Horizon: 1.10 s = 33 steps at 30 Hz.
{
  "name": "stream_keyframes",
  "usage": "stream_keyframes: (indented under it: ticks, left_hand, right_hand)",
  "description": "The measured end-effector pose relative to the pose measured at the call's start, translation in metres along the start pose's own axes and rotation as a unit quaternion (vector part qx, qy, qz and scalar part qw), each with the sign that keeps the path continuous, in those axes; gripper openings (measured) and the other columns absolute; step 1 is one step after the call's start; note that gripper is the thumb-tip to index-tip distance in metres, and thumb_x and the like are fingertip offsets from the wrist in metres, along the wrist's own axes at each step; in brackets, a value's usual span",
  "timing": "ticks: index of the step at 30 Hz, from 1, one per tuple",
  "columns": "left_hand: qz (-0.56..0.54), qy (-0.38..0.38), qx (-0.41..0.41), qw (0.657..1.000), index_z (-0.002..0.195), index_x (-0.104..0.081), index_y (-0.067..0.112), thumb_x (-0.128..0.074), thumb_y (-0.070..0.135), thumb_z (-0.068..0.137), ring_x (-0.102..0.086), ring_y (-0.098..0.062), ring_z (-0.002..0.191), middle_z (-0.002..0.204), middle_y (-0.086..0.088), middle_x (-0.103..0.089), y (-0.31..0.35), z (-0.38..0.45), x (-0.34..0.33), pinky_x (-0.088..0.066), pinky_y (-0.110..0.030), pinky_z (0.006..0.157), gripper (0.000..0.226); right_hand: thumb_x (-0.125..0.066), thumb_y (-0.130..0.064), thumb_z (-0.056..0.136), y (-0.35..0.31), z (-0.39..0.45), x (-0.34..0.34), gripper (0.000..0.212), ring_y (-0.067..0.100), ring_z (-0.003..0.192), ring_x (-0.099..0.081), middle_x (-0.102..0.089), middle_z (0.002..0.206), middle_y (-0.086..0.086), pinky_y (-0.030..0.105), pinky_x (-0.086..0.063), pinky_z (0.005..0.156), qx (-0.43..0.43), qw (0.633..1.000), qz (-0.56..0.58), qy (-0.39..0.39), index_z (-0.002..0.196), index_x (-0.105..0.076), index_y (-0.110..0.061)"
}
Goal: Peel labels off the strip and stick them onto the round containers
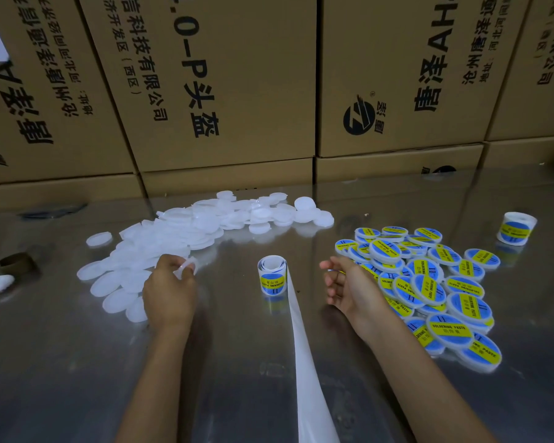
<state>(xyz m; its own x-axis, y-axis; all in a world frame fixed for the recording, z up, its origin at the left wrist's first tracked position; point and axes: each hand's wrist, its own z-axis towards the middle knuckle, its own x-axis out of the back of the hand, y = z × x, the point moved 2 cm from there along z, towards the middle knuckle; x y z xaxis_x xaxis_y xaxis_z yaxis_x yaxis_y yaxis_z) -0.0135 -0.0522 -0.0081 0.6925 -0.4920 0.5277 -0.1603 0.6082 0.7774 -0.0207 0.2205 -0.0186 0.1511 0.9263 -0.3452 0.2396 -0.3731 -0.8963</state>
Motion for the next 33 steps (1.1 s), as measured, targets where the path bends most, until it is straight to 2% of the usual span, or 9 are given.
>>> stream_keyframes:
  ticks: [6, 11, 13, 15, 17, 21, 26, 29, 33]
  left_hand:
    - [-0.018, -0.008, -0.015, 1.0, 0.113, -0.07, 0.006, -0.064, 0.027, 0.097, -0.062, -0.039, 0.11, 0.114, -0.018, -0.072, 0.001, -0.001, 0.001, -0.048, -0.043, 0.092, 0.027]
    - [-0.135, -0.009, 0.0, 0.991, 0.104, -0.076, 0.012, -0.073, 0.027, 0.091, -0.066, -0.025, 0.106, 0.109, -0.005, -0.074, 0.009, -0.004, 0.004, -0.05, -0.037, 0.095, 0.021]
    - [-0.248, -0.052, 0.049, 0.966, 0.096, -0.077, 0.017, -0.075, 0.023, 0.089, -0.07, -0.014, 0.089, 0.098, 0.002, -0.075, 0.013, -0.003, 0.002, -0.056, -0.027, 0.082, 0.009]
    - [-0.363, -0.135, 0.107, 0.916, 0.095, -0.076, 0.014, -0.075, 0.018, 0.089, -0.07, -0.008, 0.072, 0.094, 0.001, -0.075, 0.021, -0.009, -0.003, -0.057, -0.021, 0.067, 0.008]
    - [-0.431, -0.218, 0.132, 0.866, 0.099, -0.074, 0.009, -0.073, 0.015, 0.089, -0.071, -0.011, 0.073, 0.096, -0.003, -0.076, 0.032, -0.019, -0.01, -0.059, -0.023, 0.064, 0.012]
    - [-0.457, -0.318, 0.102, 0.824, 0.101, -0.071, 0.004, -0.071, 0.014, 0.088, -0.072, -0.02, 0.084, 0.102, -0.012, -0.076, 0.052, -0.041, -0.023, -0.06, -0.027, 0.066, 0.016]
    - [-0.417, -0.395, 0.046, 0.818, 0.118, -0.068, 0.006, -0.07, 0.011, 0.091, -0.073, -0.024, 0.093, 0.107, -0.012, -0.076, 0.06, -0.056, -0.031, -0.057, -0.027, 0.069, 0.028]
    - [-0.42, -0.368, 0.079, 0.826, 0.113, -0.071, 0.006, -0.069, 0.012, 0.092, -0.072, -0.019, 0.09, 0.105, -0.011, -0.076, 0.058, -0.053, -0.029, -0.056, -0.024, 0.065, 0.022]
    - [-0.407, -0.302, 0.167, 0.846, 0.106, -0.072, 0.009, -0.069, 0.012, 0.092, -0.07, -0.017, 0.081, 0.101, -0.01, -0.075, 0.05, -0.044, -0.027, -0.057, -0.025, 0.06, 0.016]
  right_hand:
    - [-0.049, -0.021, 0.098, 0.0, 0.0, 0.0, 0.023, 0.008, 0.039, -0.04, -0.049, 0.05, -0.003, 0.022, -0.036, 0.042, 0.003, 1.0, -0.006, -0.001, 0.082, -0.064, -0.013]
    - [-0.049, -0.02, 0.098, 0.001, -0.001, 0.0, 0.023, 0.01, 0.041, -0.04, -0.049, 0.052, -0.001, 0.023, -0.035, 0.043, 0.009, 1.0, -0.011, -0.001, 0.083, -0.064, -0.011]
    - [-0.051, -0.021, 0.098, 0.0, -0.002, -0.001, 0.022, 0.01, 0.042, -0.039, -0.049, 0.053, -0.001, 0.024, -0.035, 0.044, 0.015, 1.0, -0.022, 0.002, 0.083, -0.064, -0.011]
    - [-0.055, -0.023, 0.097, -0.001, -0.004, -0.004, 0.02, 0.011, 0.043, -0.04, -0.05, 0.056, 0.0, 0.025, -0.034, 0.046, 0.042, 0.998, -0.053, 0.007, 0.083, -0.066, -0.012]
    - [-0.062, -0.03, 0.094, -0.002, -0.009, -0.009, 0.022, 0.01, 0.046, -0.042, -0.052, 0.058, 0.0, 0.025, -0.035, 0.046, 0.104, 0.99, -0.099, 0.0, 0.084, -0.069, -0.012]
    - [-0.073, -0.026, 0.088, -0.001, -0.026, -0.031, 0.015, 0.002, 0.052, -0.048, -0.057, 0.058, -0.012, 0.016, -0.039, 0.05, 0.223, 0.959, -0.166, -0.056, 0.083, -0.072, -0.012]
    - [-0.07, -0.009, 0.088, 0.002, -0.028, -0.036, 0.01, 0.01, 0.063, -0.052, -0.062, 0.068, 0.004, 0.016, -0.042, 0.06, 0.271, 0.941, -0.194, -0.056, 0.082, -0.07, -0.001]
    - [-0.066, -0.011, 0.091, 0.001, -0.023, -0.031, 0.009, 0.003, 0.065, -0.059, -0.069, 0.07, -0.006, 0.014, -0.046, 0.059, 0.253, 0.954, -0.156, -0.034, 0.087, -0.074, -0.01]
    - [-0.044, -0.002, 0.101, 0.009, -0.006, -0.028, 0.034, 0.006, 0.107, -0.061, -0.069, 0.119, -0.002, 0.016, -0.049, 0.085, 0.224, 0.961, -0.155, -0.042, 0.126, -0.06, -0.018]
